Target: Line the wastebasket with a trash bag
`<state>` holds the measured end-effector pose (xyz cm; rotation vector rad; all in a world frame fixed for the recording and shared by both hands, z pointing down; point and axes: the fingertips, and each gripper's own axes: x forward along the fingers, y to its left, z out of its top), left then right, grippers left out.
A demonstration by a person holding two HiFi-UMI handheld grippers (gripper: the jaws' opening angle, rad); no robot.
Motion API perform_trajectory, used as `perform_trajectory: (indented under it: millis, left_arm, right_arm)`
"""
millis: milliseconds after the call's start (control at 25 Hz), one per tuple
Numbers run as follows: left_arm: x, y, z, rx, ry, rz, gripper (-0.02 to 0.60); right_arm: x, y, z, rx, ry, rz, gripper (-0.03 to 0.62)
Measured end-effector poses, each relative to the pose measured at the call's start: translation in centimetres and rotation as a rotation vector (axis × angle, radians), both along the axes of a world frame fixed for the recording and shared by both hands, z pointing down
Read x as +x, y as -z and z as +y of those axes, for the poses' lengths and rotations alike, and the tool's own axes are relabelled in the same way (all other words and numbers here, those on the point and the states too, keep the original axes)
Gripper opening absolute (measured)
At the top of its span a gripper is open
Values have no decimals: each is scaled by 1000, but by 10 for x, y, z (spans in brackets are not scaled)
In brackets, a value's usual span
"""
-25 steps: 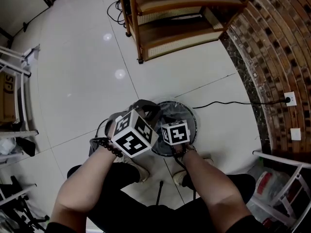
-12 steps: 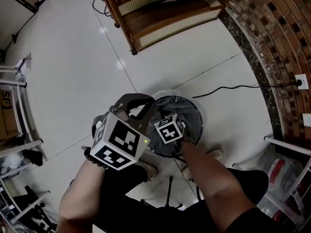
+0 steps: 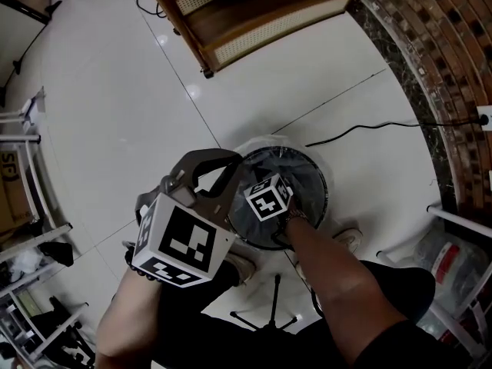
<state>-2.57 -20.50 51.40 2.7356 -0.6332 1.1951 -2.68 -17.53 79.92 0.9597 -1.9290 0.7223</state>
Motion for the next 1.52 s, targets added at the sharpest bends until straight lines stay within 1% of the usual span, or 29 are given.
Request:
perform_trajectory:
  millis: [200,400,560,720,840,1000,1160,1320,1520]
  left_arm:
    - [4,6,-3,13,7,10,5]
    - [7,12,-4,15,33,10,5]
    - [8,15,-6,21,10,-1,5]
    - [10,10,-5,0,7,-8,5]
    - [10,5,-3,-16,11,-12,5]
    - [12,1,-2,-24,-9,-32,5]
    - [14,1,-5,-15,-14,-43,5]
    - [14,2,-5,-6,10,-30,5]
    - [7,-4,-2,1,-11,-37,5]
  right_arm:
    - [-3,-18,4,-50,-26,2,0]
    - [-11,-32,6,-91,-17,-17,0]
    - [-16,-42,4,-109,-13,-26,0]
    - [-16,-56,8,-131,-19,-29,0]
    - [-19,-55,4,-123,-28,-39,0]
    - [-16,-60,2,-135,-22,-35,1]
    - [-11,-56,-2,-132,-25,-28,2]
    - [-8,-46,-1,-137,-12,-21,2]
    - [-6,-28,5,-115,18,1,3]
